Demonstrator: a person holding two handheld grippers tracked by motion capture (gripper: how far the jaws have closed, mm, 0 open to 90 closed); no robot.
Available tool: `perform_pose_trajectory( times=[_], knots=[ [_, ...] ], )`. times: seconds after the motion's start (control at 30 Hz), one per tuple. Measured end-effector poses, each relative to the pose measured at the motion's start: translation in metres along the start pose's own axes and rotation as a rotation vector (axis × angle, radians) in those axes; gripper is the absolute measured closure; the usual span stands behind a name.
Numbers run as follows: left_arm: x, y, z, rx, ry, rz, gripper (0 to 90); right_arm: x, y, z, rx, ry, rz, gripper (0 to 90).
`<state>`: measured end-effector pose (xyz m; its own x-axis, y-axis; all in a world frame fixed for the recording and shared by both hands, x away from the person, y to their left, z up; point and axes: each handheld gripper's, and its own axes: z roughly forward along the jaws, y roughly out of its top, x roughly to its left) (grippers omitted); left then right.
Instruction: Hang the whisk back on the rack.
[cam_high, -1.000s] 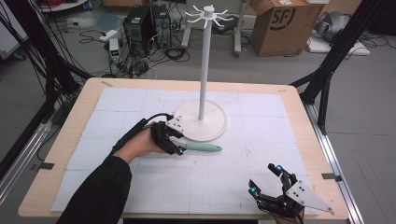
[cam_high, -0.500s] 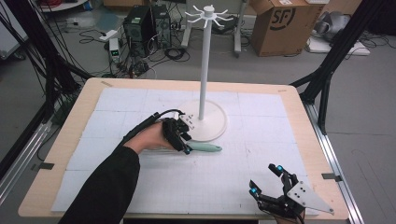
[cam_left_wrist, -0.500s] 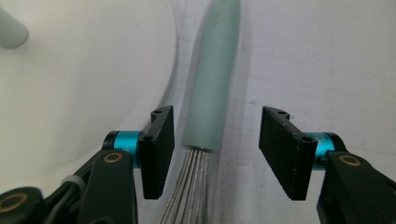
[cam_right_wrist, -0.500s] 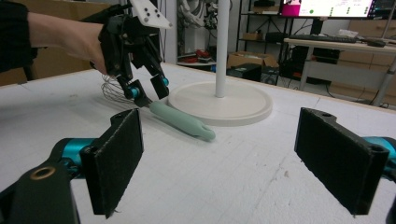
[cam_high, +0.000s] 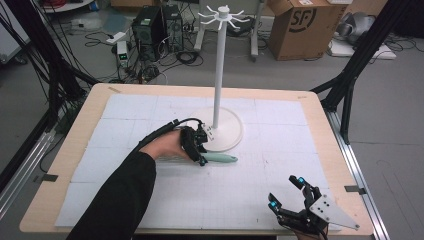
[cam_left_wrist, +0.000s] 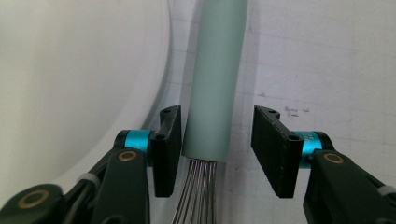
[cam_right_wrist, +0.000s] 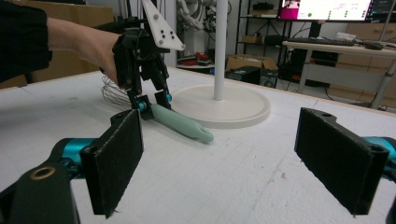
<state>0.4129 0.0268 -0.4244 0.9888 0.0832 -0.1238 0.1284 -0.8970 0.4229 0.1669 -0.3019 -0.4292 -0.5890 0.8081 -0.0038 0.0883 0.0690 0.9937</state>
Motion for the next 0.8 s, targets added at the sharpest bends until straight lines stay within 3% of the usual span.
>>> perform_pose_trajectory(
  times=[0.23, 0.33, 0.53, 0.8],
  knots=[
    [0.0026, 0.0052, 0.0022, 0.036, -0.017, -0.009, 58.4, -0.0005, 0.0003, -0.0001, -0.003, -0.003, -0.001, 14.6],
    [0.0029, 0.0054, 0.0023, 0.038, -0.004, -0.005, 61.9, -0.0007, 0.0003, -0.0002, -0.003, -0.004, -0.001, 14.6],
    [-0.0012, 0.0082, 0.0028, 0.062, 0.037, 0.059, 67.6, -0.0009, 0.0003, -0.0002, -0.002, -0.006, -0.005, 14.6],
    [0.0064, 0.0050, 0.0012, 0.035, -0.010, -0.004, 69.1, -0.0013, 0.0004, -0.0010, -0.003, -0.012, -0.007, 14.6]
  ],
)
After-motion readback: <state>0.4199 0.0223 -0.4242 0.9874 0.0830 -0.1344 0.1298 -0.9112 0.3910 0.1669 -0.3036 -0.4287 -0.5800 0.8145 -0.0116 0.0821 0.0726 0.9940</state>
